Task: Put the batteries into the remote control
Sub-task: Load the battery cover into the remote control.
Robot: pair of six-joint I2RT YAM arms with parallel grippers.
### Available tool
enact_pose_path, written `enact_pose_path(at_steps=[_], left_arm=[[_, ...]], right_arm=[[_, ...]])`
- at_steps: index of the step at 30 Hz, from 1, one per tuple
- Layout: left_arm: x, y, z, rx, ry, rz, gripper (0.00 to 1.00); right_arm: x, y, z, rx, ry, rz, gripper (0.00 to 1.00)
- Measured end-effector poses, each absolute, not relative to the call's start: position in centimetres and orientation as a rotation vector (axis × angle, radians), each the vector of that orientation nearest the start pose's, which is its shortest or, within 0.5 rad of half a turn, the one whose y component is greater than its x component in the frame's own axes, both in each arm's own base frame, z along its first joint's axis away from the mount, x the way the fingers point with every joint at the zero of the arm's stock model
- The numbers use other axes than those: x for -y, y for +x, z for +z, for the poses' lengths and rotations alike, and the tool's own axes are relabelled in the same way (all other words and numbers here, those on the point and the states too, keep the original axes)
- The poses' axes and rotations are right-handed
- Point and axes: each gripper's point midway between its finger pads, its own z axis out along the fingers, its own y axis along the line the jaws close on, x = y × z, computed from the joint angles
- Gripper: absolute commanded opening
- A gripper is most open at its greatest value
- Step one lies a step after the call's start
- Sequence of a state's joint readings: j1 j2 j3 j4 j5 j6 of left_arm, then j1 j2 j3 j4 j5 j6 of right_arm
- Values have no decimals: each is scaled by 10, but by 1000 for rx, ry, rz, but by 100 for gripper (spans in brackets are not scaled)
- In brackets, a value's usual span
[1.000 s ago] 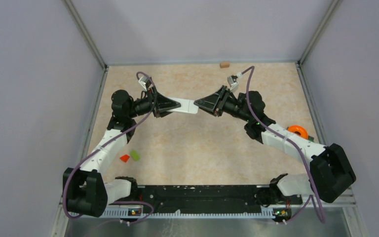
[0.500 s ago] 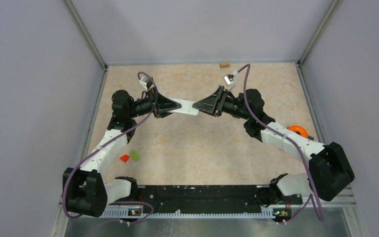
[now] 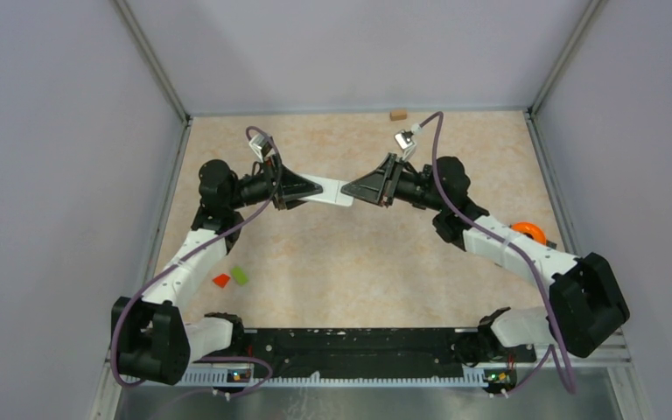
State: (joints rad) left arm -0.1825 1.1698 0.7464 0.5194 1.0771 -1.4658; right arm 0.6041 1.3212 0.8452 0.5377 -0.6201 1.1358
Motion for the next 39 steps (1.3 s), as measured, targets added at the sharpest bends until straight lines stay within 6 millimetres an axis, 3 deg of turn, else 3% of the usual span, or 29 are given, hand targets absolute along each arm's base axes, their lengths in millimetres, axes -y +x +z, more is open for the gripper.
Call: enact_pose_path(at_steps=[13, 31, 36, 39], left_arm=[[226, 246, 321, -1937, -77, -1988, 0], [223, 274, 317, -1856, -160, -1849, 0], [224, 274, 309, -1903, -105, -1778, 0], [233, 262, 306, -1939, -26, -1792, 0]], right_arm=[[-334, 247, 307, -1818, -167, 1756, 22], [-351, 290, 307, -1778, -31, 1672, 26], [-347, 288, 298, -1802, -17, 1657, 47], [-341, 273, 294, -1807, -60, 1665, 61]])
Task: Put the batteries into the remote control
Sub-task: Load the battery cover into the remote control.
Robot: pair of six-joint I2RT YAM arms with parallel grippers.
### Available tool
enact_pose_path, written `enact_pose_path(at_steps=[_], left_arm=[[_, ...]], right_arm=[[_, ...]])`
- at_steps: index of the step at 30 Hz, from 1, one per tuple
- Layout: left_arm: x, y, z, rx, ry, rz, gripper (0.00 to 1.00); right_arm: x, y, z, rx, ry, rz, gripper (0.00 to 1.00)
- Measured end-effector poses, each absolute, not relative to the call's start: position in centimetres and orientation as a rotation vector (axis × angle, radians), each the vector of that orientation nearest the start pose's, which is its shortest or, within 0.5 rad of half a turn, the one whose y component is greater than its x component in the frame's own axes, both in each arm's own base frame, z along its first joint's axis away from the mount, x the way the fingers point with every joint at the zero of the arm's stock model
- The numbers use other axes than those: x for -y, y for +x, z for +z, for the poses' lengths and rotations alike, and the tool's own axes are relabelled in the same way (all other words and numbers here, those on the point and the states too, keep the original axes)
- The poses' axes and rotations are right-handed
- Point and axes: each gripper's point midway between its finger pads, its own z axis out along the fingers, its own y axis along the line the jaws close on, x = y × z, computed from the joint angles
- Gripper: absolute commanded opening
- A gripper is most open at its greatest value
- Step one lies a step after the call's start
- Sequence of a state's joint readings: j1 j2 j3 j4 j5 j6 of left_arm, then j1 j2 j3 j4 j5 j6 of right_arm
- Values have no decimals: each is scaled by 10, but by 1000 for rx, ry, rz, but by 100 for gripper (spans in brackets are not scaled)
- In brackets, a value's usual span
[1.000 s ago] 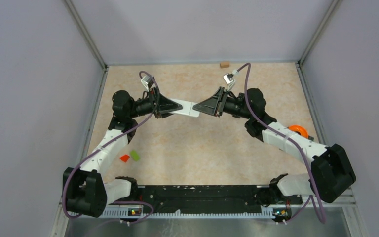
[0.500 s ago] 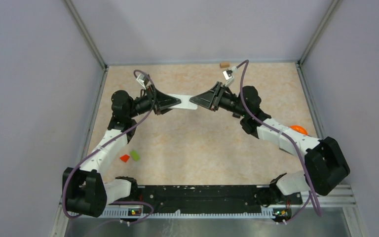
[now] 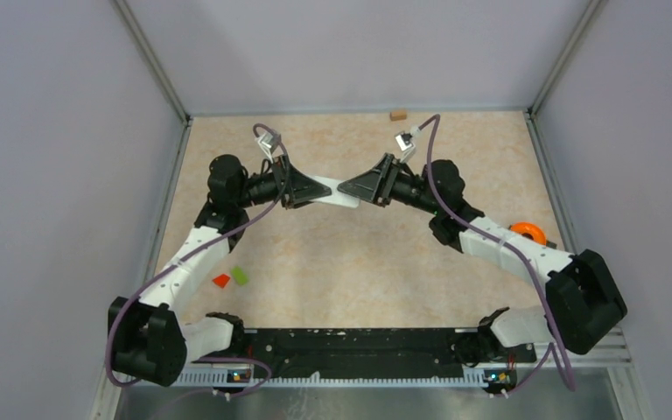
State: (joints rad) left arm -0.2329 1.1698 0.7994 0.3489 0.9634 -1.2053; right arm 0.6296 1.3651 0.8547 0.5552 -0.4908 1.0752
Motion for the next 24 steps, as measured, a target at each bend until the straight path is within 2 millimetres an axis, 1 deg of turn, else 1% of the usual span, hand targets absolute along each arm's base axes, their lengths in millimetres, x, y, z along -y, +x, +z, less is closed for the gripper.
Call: enact_pose_path(at_steps=[2, 5, 6, 8, 12, 14, 16, 18, 19, 20, 21, 24], left_arm=[[238, 254, 306, -1951, 29, -1809, 0], [239, 252, 306, -1957, 64, -1818, 0], [240, 251, 308, -1951, 88, -1828, 0], [242, 247, 313, -1937, 131, -1839, 0], [242, 240, 315, -1936, 188, -1862, 0], [242, 238, 315, -1936, 207, -1863, 0], [241, 237, 314, -1931, 224, -1860, 0], [241, 234, 315, -1931, 246, -1866, 0], [240, 232, 315, -1930, 258, -1868, 0], [240, 230, 316, -1929, 273, -1874, 0], [240, 228, 317, -1926, 281, -1875, 0], [240, 225, 319, -1908, 315, -1871, 0]], right_arm=[[-335, 262, 297, -1796, -104, 1673, 68], [-327, 249, 315, -1736, -187, 1686, 73], [-325, 244, 321, -1719, -218, 1687, 74], [-321, 237, 325, -1699, -261, 1684, 75], [-318, 225, 323, -1684, -338, 1680, 74], [-317, 222, 320, -1685, -373, 1675, 69], [-317, 220, 318, -1684, -399, 1672, 57], [-316, 218, 314, -1686, -421, 1663, 40], [-316, 218, 312, -1690, -426, 1659, 33], [-316, 218, 310, -1695, -430, 1653, 29], [-316, 218, 308, -1700, -434, 1649, 27], [-316, 218, 306, -1708, -437, 1651, 26]])
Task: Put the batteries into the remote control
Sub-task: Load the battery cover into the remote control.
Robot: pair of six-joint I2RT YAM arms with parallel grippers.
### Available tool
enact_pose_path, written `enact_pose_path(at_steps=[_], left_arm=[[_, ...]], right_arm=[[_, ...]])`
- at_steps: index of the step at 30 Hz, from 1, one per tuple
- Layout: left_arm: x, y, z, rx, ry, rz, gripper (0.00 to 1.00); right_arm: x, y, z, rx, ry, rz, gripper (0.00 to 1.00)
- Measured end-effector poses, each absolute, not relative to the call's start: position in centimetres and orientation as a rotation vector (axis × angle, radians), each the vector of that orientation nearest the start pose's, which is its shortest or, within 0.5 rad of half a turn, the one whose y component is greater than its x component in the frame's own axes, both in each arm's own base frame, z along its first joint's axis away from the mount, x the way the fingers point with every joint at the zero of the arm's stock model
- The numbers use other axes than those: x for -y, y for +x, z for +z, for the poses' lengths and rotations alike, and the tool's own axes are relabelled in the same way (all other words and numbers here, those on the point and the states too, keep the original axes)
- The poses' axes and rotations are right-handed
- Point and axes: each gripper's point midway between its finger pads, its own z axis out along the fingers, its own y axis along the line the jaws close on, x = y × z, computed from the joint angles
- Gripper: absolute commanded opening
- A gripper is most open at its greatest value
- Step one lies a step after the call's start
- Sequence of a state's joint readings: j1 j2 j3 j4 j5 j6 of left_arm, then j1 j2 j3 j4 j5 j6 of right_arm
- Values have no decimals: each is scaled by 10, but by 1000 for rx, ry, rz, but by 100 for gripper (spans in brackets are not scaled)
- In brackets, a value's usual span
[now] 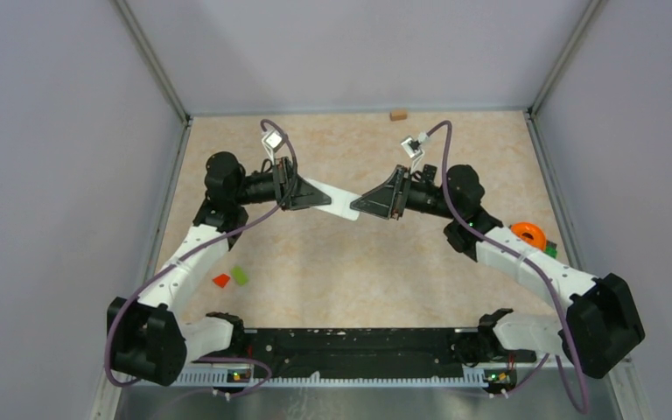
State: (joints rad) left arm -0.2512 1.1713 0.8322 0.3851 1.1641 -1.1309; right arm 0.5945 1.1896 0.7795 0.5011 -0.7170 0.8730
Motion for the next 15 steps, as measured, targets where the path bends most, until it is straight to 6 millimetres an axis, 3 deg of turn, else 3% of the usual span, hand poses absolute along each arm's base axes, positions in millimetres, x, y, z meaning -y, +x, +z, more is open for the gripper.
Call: enact_pose_path(at_steps=[8, 12, 15], left_arm=[[241, 231, 317, -1886, 311, -1832, 0], [242, 242, 310, -1882, 270, -1773, 0], [247, 238, 301, -1917, 287, -1756, 0]], right_arm=[[-323, 230, 299, -1708, -409, 1643, 30], [-328, 243, 293, -1723, -348, 1641, 40], [-334, 243, 287, -1739, -339, 1644, 49]])
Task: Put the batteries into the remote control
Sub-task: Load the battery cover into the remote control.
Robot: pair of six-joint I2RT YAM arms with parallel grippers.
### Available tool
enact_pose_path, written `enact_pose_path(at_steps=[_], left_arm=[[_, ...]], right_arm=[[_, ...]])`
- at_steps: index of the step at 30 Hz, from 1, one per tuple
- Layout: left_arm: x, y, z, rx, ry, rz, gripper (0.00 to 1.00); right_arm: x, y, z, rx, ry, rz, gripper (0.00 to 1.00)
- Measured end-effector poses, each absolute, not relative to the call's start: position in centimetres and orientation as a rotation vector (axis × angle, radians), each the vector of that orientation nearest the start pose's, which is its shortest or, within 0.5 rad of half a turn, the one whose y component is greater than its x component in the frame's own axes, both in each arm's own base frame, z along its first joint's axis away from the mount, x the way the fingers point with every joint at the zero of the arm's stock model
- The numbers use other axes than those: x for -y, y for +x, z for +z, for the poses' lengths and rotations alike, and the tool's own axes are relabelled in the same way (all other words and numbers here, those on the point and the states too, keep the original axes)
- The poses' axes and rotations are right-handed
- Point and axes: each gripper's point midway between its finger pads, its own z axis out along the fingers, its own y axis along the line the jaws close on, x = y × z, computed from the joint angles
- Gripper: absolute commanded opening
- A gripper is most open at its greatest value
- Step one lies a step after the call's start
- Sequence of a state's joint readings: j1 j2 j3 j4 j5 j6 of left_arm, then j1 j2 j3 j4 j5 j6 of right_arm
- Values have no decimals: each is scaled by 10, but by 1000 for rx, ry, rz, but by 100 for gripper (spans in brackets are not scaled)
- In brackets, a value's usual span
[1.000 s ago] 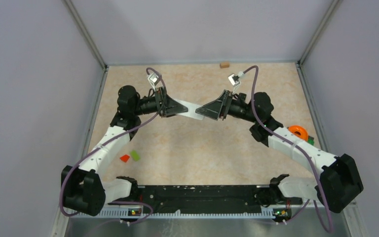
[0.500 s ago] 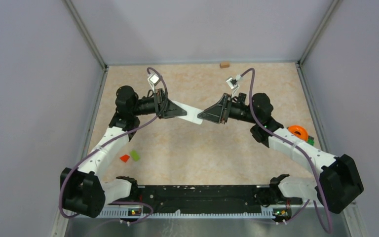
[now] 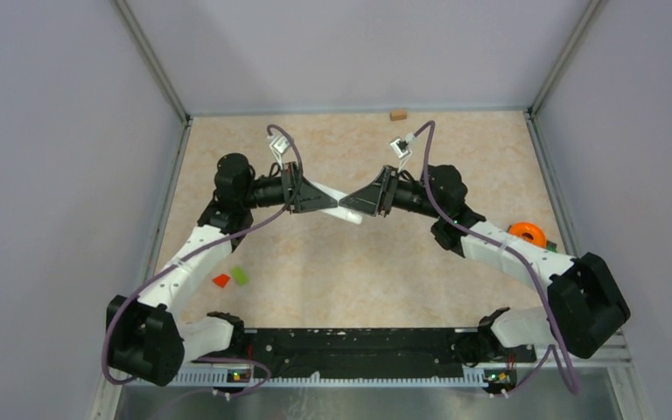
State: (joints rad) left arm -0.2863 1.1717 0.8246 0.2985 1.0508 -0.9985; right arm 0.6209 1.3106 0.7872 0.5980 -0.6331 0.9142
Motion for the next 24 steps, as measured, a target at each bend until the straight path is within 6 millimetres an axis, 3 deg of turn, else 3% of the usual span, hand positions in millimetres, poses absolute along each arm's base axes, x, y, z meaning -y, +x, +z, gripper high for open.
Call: enact_pose_path(at_steps=[3, 8, 14, 17, 24], left_arm=[[256, 224, 297, -1955, 359, -1764, 0], [255, 220, 304, -1940, 428, -1727, 0], [252, 214, 309, -1916, 486, -1713, 0], [252, 211, 308, -1913, 516, -1714, 0], [248, 191, 315, -1862, 630, -1724, 0]], right_arm=[[-338, 235, 284, -1749, -376, 1645, 54], [-330, 232, 289, -1734, -410, 1620, 66], [-314, 220, 313, -1638, -497, 1596, 80], [-312, 208, 317, -1603, -589, 1596, 72], [-322, 198, 295, -1660, -854, 1611, 55]])
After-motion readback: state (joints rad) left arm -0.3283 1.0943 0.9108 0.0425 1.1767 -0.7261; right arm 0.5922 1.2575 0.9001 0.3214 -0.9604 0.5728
